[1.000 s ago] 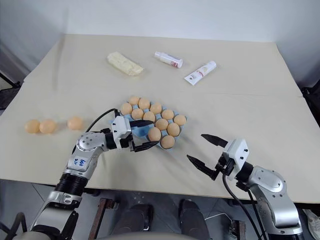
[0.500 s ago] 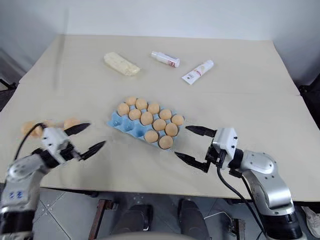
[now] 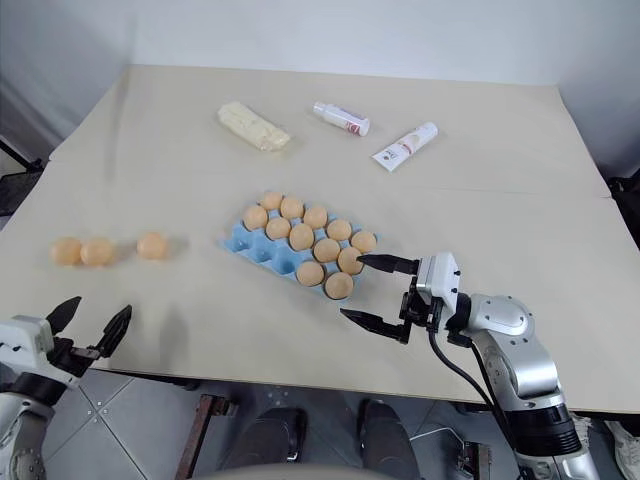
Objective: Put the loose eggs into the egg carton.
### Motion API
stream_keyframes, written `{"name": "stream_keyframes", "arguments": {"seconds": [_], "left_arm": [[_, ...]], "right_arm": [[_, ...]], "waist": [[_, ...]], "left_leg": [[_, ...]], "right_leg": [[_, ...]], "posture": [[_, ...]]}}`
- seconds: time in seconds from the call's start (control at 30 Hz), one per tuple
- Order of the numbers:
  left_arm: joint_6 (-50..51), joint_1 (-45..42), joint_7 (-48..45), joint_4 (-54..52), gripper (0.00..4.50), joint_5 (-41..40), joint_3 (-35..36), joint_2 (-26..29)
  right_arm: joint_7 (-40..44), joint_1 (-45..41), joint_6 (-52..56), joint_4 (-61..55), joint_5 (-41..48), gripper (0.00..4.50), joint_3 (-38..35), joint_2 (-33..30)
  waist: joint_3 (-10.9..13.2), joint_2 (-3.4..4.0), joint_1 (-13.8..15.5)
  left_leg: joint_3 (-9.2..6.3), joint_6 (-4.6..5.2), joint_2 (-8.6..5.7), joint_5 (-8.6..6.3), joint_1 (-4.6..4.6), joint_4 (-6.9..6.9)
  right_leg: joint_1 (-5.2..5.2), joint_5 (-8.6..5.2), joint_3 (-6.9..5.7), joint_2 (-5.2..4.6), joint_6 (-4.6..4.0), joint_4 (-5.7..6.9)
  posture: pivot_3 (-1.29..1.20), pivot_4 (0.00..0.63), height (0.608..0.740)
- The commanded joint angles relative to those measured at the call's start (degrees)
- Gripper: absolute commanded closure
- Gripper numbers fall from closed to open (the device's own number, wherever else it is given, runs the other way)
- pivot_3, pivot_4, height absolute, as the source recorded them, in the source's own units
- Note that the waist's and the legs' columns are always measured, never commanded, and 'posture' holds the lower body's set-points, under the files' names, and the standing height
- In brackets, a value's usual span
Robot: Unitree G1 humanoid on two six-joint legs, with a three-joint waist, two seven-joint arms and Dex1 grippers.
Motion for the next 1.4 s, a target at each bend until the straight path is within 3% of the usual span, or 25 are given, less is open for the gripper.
{"name": "stream_keyframes", "arguments": {"seconds": [0.03,0.3,0.57,0.67,0.83,1.07,1.2,1.4], "left_arm": [[1.1,-5.0,2.2,-1.0,0.03,1.0,-2.1,1.4],[4.1,-26.3,7.1,13.9,0.03,7.8,-10.0,4.3],[4.8,-30.5,8.6,19.8,0.03,10.0,-12.2,4.2],[5.9,-30.7,9.4,20.9,0.61,9.8,-12.0,4.0],[5.0,-30.4,8.6,21.8,2.14,9.6,-11.8,4.4],[-0.1,-30.9,-0.8,16.0,2.14,6.0,-14.4,4.4],[1.0,-33.1,-12.4,10.2,2.14,4.1,-22.8,4.4],[-1.1,-38.4,-19.6,14.3,2.14,6.8,-32.2,1.8]], "right_arm": [[0.2,-0.6,-1.1,-0.7,0.2,0.0,-0.2,0.4],[-0.3,0.1,-1.8,-0.7,-0.2,0.0,0.1,0.9],[-2.1,2.4,-2.3,-1.8,-0.5,0.0,-0.7,1.2],[-2.8,2.8,-2.5,-1.7,-0.5,0.0,-0.9,1.2],[-3.2,2.9,-2.9,-1.3,-0.4,0.0,-1.1,1.0],[-3.7,2.8,-3.2,-0.6,-0.6,0.0,-1.5,0.8],[-4.7,3.2,-3.5,0.0,-1.0,0.0,-3.4,0.1],[-6.1,5.5,-3.9,-0.6,-1.4,0.0,-6.8,-1.1]], "waist": [[0.0,0.0,0.0],[0.0,0.0,-0.7],[0.0,0.0,-1.4],[0.0,0.0,-1.5],[0.0,0.0,-1.4],[0.0,0.0,-1.4],[0.0,0.0,-0.7],[0.0,0.0,-0.3]], "left_leg": [[0.0,0.0,0.0,0.0,0.0,0.01],[0.09,-0.08,-0.09,0.0,-0.01,-0.04],[0.1,-0.15,-0.04,-0.07,-0.04,-0.08],[0.1,-0.13,-0.05,-0.06,-0.01,0.0],[0.07,-0.15,-0.05,-0.02,0.01,0.02],[0.07,-0.15,-0.05,-0.02,-0.02,-0.01],[0.07,-0.15,-0.06,-0.02,-0.03,0.01],[0.07,-0.13,-0.1,-0.01,-0.01,-0.04]], "right_leg": [[0.0,0.0,0.0,0.0,0.0,0.01],[-0.1,0.04,0.05,0.05,0.07,0.05],[-0.18,-0.01,0.04,0.09,0.1,0.07],[-0.14,0.0,0.06,0.07,0.11,0.14],[-0.15,0.0,0.04,0.07,0.11,0.24],[-0.15,0.0,0.04,0.06,0.11,0.17],[-0.13,0.0,0.04,0.03,0.11,0.15],[-0.11,-0.01,0.05,0.04,0.1,0.12]], "posture": [[0.0,0.15,0.74],[0.0,0.15,0.74],[0.0,0.15,0.74],[0.0,0.15,0.74],[0.0,0.15,0.74],[0.0,0.15,0.74],[0.0,0.15,0.74],[0.0,0.15,0.74]]}}
